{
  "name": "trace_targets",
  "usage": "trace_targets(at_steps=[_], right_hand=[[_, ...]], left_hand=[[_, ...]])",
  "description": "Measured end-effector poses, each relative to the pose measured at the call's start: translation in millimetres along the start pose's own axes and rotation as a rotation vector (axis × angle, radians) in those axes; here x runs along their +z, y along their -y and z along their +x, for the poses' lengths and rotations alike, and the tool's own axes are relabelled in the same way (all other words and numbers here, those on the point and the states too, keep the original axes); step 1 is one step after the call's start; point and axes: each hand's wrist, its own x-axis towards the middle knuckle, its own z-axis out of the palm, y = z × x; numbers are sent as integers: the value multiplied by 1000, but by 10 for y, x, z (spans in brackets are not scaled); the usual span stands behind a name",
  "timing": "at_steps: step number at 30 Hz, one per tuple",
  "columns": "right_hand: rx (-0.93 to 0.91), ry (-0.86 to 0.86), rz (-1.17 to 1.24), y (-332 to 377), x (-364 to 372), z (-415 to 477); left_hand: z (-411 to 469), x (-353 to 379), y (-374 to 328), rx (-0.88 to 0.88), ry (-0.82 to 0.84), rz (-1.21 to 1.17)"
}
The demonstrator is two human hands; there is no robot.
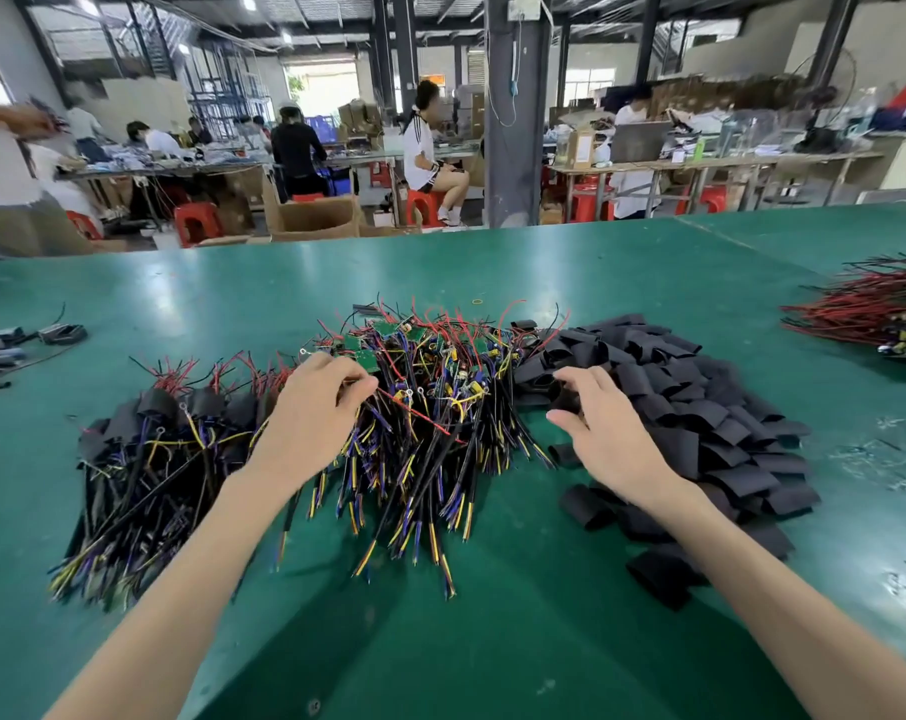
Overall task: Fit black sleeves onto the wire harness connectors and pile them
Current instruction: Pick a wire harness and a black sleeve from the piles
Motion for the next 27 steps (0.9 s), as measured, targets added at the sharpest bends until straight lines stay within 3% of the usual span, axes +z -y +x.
trace_targets(at_steps=[6,14,27], right_hand=[[-100,-8,-12,43,11,-14],[-142,2,68,159,71,-68],[-105,40,328,331,95,-125]], left_hand=[[-123,4,-7,126,-214,96],[-255,-119,-130,56,-353,-108],[-306,-18,-219,26,-307,-193]])
